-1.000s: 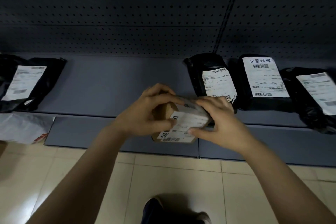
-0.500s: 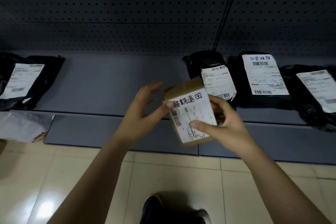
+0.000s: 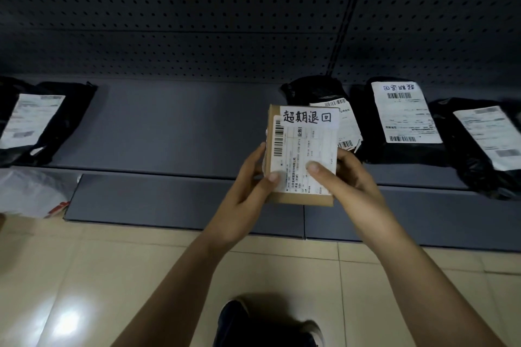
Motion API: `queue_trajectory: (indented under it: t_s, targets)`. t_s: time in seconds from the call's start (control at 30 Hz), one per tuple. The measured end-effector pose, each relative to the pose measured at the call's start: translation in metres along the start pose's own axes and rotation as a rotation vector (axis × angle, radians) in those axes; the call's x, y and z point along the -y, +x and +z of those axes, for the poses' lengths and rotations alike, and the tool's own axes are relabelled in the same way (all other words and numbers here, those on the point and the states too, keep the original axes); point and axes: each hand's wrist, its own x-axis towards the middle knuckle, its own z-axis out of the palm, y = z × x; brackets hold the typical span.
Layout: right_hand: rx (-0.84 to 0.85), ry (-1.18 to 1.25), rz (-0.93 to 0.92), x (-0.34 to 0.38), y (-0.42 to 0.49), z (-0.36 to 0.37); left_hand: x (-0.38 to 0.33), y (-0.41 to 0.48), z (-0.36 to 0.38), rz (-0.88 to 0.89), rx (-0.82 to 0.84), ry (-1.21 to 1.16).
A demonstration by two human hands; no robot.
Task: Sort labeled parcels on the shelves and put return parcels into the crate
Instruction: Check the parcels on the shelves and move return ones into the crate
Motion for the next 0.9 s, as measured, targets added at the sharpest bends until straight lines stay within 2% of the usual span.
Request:
queue_trajectory:
  t_s: [0.17,0.47,0.63,0.8,0.9]
  targets:
    - [0.135,-0.079,-0.003,-0.014,-0.005,-0.012,0.002,0.000,0.001,0.001,-0.041,0.021]
    - [0.101,-0.069,-0.043,-0.014,-0.020,-0.020,-0.004,-0.007,0.005,0.010,-0.003,0.037]
    - [0.048,-0.028,-0.023,0.021,-0.054,-0.023,-0.044,-0.032,0.011,0.004,-0.041,0.125]
    - [-0.051,0.010,-0.034,0.064,-0.116,-0.025,-0.099,-0.061,0.008,0.078,0.022,0.341]
    - [-0.160,0.045,-0.073,0.083,-0.158,-0.027,-0.128,-0.074,0.005,0.201,0.126,0.719]
